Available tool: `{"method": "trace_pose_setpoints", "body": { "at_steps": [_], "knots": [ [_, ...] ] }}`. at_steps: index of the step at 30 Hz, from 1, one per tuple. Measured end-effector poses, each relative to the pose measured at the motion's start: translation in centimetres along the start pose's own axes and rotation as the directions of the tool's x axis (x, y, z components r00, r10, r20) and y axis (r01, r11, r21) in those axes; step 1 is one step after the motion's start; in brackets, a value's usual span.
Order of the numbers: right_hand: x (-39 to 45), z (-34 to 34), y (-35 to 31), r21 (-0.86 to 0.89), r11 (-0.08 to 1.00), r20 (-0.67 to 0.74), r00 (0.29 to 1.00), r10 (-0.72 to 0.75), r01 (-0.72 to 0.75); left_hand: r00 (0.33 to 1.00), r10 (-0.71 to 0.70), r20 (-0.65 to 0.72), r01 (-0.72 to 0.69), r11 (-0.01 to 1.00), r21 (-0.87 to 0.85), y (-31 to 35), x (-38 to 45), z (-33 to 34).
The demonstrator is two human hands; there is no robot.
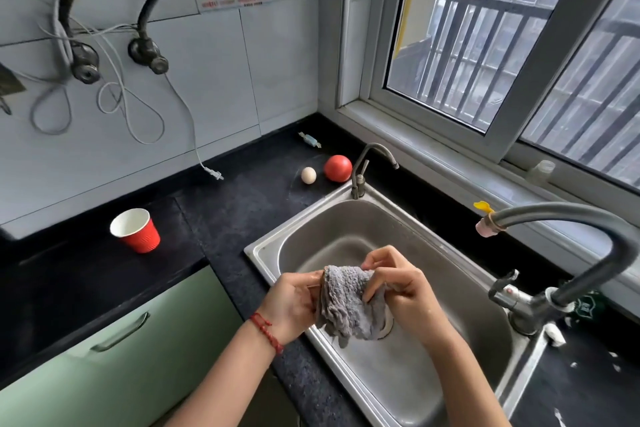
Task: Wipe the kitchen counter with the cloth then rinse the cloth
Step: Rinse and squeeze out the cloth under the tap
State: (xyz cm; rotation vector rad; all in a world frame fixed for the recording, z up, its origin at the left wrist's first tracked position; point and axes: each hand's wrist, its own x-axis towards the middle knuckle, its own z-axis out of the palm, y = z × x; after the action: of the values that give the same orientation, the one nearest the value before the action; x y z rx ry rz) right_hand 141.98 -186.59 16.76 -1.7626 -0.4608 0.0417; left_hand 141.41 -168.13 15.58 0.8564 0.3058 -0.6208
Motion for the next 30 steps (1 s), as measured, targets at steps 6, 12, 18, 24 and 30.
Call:
{"method": "trace_pose_setpoints", "body": {
  "at_steps": [6, 12, 18, 24, 30],
  "knots": [
    [-0.2, 2.4, -0.4, -0.092, 0.996, 0.018, 1.000, 0.018, -0.016, 0.972, 0.216, -0.089, -0.197, 0.963, 0.182, -1.0, -1.4, 0.1],
    [-0.3, 6.3, -0.6, 0.386, 0.870, 0.228, 0.946, 0.232, -0.306, 0.815, 0.497, -0.296, -0.384, 0.847, 0.367, -0.7, -4.2, -2.2],
    [1.7, 13.4, -1.3, 0.364, 0.842, 0.330, 0.901, 0.283, -0.398, 0.662, 0.553, -0.507, -0.501, 0.829, 0.249, 0.3, -9.3, -7.2],
    [1.9, 24.3, -3.0, 0.226, 0.882, 0.464, 0.842, 0.275, -0.412, 0.507, 0.617, -0.602, -0.435, 0.786, 0.439, 0.3, -17.4, -15.1],
    [0.2, 37.2, -4.6, -0.006, 0.925, 0.589, 0.746, 0.311, -0.381, 0.369, 0.438, -0.820, -0.277, 0.894, 0.353, -5.3, -29.2, -27.9]
  ]
}}
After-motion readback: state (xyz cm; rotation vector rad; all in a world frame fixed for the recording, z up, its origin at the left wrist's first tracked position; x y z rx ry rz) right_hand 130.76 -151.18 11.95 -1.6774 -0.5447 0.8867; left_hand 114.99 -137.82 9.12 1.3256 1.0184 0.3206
